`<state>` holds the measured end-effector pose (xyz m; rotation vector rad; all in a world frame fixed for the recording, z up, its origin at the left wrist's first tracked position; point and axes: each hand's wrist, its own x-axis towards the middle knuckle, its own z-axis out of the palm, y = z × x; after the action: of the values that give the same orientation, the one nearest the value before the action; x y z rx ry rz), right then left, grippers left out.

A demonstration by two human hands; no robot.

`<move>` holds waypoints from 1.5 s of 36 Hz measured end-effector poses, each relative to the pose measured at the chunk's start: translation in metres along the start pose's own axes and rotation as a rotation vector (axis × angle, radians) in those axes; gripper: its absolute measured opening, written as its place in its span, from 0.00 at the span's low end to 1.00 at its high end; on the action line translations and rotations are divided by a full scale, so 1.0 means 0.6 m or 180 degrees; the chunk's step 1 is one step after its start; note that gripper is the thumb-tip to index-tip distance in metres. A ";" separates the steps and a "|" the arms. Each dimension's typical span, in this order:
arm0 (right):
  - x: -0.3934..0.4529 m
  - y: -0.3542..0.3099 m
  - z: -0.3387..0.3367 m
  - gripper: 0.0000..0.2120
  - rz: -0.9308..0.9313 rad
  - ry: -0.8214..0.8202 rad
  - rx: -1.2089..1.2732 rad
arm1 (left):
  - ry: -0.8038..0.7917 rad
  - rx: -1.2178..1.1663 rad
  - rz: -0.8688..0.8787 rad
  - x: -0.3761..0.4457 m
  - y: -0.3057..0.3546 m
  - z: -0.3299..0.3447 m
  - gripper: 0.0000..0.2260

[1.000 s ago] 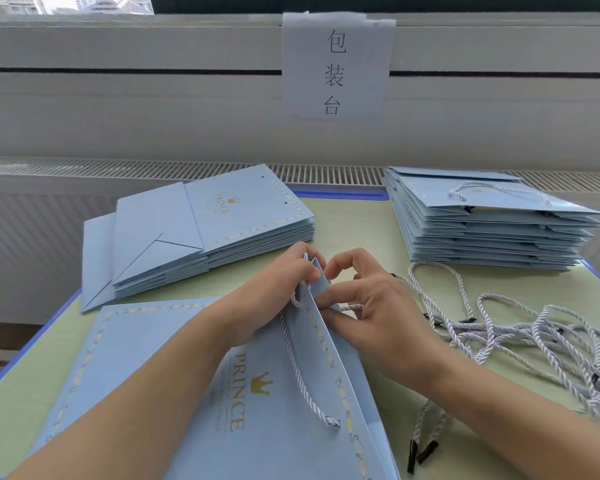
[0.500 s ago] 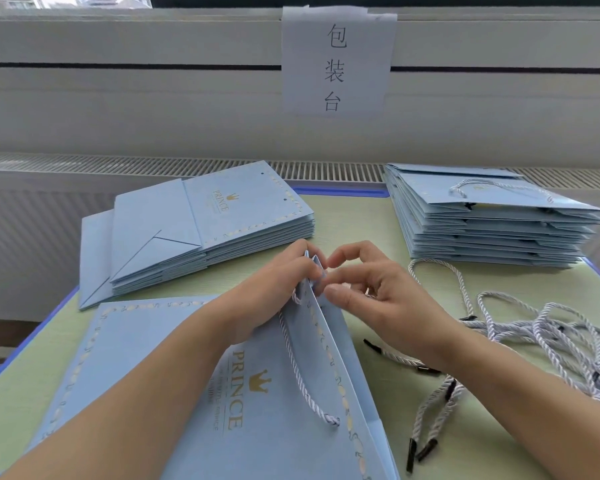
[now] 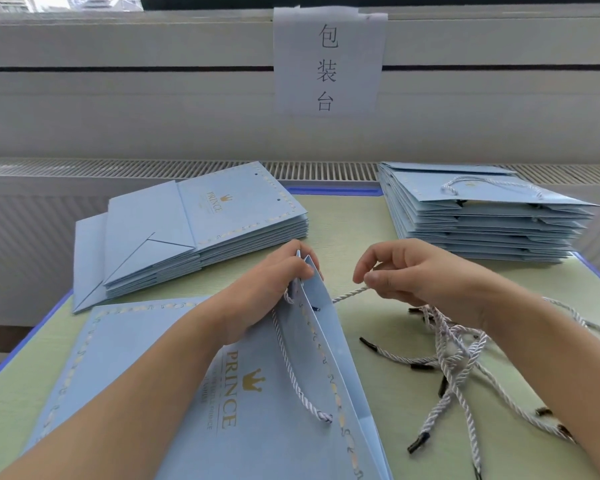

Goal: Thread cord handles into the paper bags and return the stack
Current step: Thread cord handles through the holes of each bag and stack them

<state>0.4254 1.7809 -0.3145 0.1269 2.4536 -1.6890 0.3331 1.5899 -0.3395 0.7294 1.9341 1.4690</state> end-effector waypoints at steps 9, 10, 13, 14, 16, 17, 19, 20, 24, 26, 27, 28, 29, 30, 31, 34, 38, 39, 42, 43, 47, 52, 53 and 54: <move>0.001 0.007 -0.027 0.03 -0.0032 0.0256 0.0058 | 0.0037 0.0058 -0.0013 0.001 -0.002 -0.001 0.12; -0.003 0.005 -0.039 0.06 -0.0026 0.0144 0.0548 | 0.0034 0.0058 0.0002 0.001 -0.002 -0.001 0.12; -0.010 0.001 -0.068 0.15 -0.0319 -0.0175 0.1804 | 0.0018 0.0041 0.0089 0.002 -0.002 -0.001 0.07; -0.010 0.002 -0.075 0.17 -0.0476 -0.0204 0.2004 | 0.0018 0.0025 0.0089 0.002 -0.001 -0.001 0.05; -0.012 0.003 -0.083 0.17 -0.0719 -0.0145 0.2259 | 0.0016 0.0017 0.0083 0.001 -0.001 -0.001 0.05; -0.013 0.002 -0.087 0.15 -0.0821 -0.0113 0.2403 | 0.0008 0.0031 0.0093 0.001 0.000 -0.001 0.07; -0.015 0.002 -0.098 0.11 -0.0966 -0.0094 0.2805 | -0.0016 0.0041 0.0099 0.000 0.000 -0.001 0.12; -0.015 0.005 -0.108 0.09 -0.1031 -0.0168 0.3032 | -0.0027 0.0035 0.0098 0.001 0.000 -0.001 0.12; -0.012 0.021 -0.141 0.05 -0.1258 -0.0664 0.4270 | -0.0037 0.0015 0.0099 0.001 0.000 -0.002 0.12; -0.019 0.020 -0.152 0.07 -0.1520 -0.0144 0.4454 | -0.0033 0.0010 0.0084 0.000 0.000 -0.002 0.12; -0.022 0.019 -0.155 0.11 -0.1676 0.0142 0.4437 | -0.0033 0.0013 0.0078 0.000 0.000 -0.003 0.12; -0.026 0.015 -0.155 0.13 -0.1795 0.0414 0.4435 | -0.0035 0.0019 0.0075 -0.001 0.001 -0.003 0.12; -0.027 0.011 -0.156 0.13 -0.1839 0.0673 0.4426 | -0.0037 0.0023 0.0070 -0.001 0.001 -0.004 0.12; -0.027 0.007 -0.156 0.10 -0.1873 0.0919 0.4353 | -0.0038 0.0024 0.0065 -0.002 0.001 -0.004 0.12; -0.027 0.002 -0.157 0.08 -0.1877 0.1177 0.4113 | -0.0034 0.0032 0.0065 -0.002 0.001 -0.005 0.12; -0.024 -0.018 -0.152 0.07 -0.1853 0.1690 0.2937 | -0.0006 0.0074 0.0069 0.000 0.000 -0.005 0.11; -0.025 -0.037 -0.155 0.10 -0.1931 0.2008 0.1827 | -0.0005 0.0095 0.0069 0.001 0.000 -0.005 0.11; -0.024 -0.042 -0.155 0.11 -0.1931 0.2104 0.1603 | -0.0001 0.0116 0.0077 0.002 0.000 -0.005 0.11; -0.022 -0.059 -0.142 0.12 -0.1904 0.1994 0.1040 | -0.0005 0.0138 0.0088 0.002 0.000 -0.006 0.11; -0.023 -0.065 -0.133 0.12 -0.1861 0.1789 0.0903 | -0.0013 0.0118 0.0082 0.002 0.000 -0.006 0.11; -0.037 -0.064 -0.080 0.13 -0.1451 0.0842 0.0429 | -0.0038 0.0086 0.0055 0.002 0.000 -0.007 0.12; -0.062 -0.021 0.002 0.09 -0.0499 -0.0339 -0.0564 | -0.0059 0.0066 0.0038 0.002 0.001 -0.009 0.12; -0.068 -0.014 0.014 0.12 -0.0286 -0.0559 -0.0604 | -0.0056 0.0057 0.0030 0.002 0.001 -0.008 0.12; -0.073 -0.009 0.025 0.14 -0.0119 -0.0695 -0.0647 | -0.0048 0.0049 0.0020 0.002 0.000 -0.008 0.12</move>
<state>0.4689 1.7657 -0.3072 -0.1222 2.4553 -1.3738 0.3288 1.5874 -0.3384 0.7520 1.9354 1.4500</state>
